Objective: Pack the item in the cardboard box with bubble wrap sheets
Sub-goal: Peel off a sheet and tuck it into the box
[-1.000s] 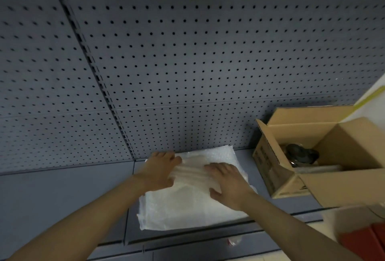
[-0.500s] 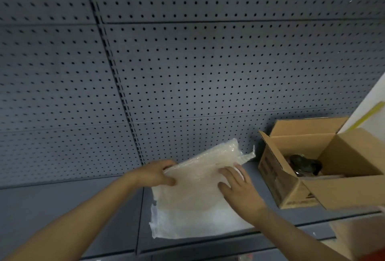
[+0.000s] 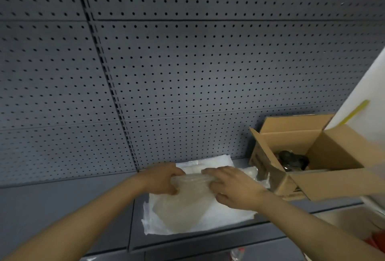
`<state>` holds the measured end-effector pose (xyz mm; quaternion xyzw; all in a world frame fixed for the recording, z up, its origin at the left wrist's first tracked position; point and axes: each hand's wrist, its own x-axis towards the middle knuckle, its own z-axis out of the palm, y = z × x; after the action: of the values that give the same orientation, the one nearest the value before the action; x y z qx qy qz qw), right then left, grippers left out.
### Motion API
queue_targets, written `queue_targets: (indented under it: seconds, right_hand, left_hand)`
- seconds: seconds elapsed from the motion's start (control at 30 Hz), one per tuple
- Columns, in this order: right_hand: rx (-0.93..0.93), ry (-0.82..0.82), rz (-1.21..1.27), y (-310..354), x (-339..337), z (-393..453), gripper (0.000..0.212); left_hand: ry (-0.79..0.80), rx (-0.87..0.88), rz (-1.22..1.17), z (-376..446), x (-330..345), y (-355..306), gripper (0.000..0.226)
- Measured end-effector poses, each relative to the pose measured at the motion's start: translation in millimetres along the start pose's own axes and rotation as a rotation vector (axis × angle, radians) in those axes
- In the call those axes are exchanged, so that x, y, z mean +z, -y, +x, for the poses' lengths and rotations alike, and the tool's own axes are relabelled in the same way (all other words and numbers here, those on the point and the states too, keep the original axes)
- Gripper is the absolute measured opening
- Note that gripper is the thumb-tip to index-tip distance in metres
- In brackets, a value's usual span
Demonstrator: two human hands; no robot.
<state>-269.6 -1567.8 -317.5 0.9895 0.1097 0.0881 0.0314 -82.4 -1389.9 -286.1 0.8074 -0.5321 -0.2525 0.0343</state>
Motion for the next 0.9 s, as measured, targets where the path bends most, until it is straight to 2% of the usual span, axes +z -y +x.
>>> queue_targets:
  seconds: [0.07, 0.17, 0.23, 0.33, 0.43, 0.53, 0.67, 0.77, 0.9]
  right_hand:
    - [0.023, -0.04, 0.008, -1, -6, -6, 0.026]
    - [0.154, -0.138, 0.033, 0, -19, -15, 0.046]
    - [0.251, -0.158, 0.063, 0, -31, -24, 0.052]
    - [0.391, -0.096, 0.145, -7, -51, -46, 0.048]
    - [0.485, -0.087, 0.177, -15, -72, -78, 0.05]
    - [0.59, -0.087, 0.25, -27, -94, -120, 0.057]
    - [0.691, -0.086, 0.25, -45, -115, -191, 0.06]
    - [0.755, -0.099, 0.227, -60, -134, -241, 0.055]
    - [0.77, -0.042, 0.19, -85, -157, -280, 0.05]
  left_hand:
    - [-0.012, 0.019, 0.019, 1, -2, -10, 0.042]
    - [-0.098, 0.054, 0.058, -4, -1, -26, 0.04]
    - [-0.164, 0.089, 0.048, -11, 0, -42, 0.055]
    - [-0.199, 0.102, 0.107, -28, -6, -80, 0.083]
    - [-0.163, 0.076, 0.235, -42, -12, -130, 0.112]
    - [-0.095, 0.058, 0.321, -47, -8, -187, 0.125]
    - [-0.163, 0.188, 0.369, -34, 7, -254, 0.11]
    - [-0.262, 0.279, 0.247, -7, 13, -284, 0.082]
    - [-0.258, 0.347, 0.138, 23, 15, -315, 0.06]
